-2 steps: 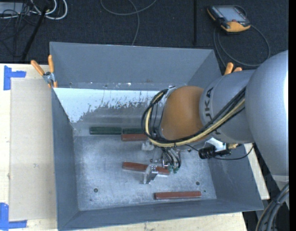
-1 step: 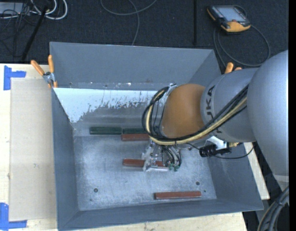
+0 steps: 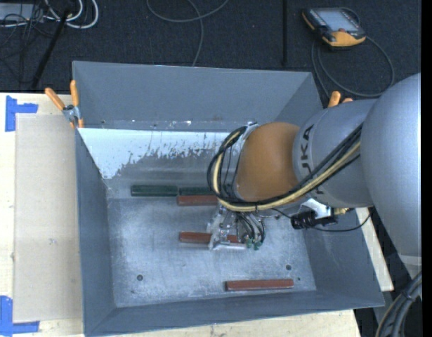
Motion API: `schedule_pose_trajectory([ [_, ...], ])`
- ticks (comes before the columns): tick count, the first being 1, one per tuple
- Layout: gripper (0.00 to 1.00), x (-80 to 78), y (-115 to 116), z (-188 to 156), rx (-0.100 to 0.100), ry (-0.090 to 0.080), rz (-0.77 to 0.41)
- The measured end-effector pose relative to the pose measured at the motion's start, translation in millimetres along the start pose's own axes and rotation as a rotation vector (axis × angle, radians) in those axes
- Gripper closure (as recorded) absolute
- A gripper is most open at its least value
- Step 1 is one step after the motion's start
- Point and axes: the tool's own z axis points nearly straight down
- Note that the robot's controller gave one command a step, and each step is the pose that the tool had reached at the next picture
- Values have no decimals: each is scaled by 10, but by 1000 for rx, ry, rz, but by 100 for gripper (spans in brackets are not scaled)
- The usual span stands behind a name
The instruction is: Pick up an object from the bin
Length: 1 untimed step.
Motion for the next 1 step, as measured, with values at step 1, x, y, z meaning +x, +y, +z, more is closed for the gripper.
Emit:
schedule_pose_trajectory([
  [1,100,10,-4,-24,1,5,0],
])
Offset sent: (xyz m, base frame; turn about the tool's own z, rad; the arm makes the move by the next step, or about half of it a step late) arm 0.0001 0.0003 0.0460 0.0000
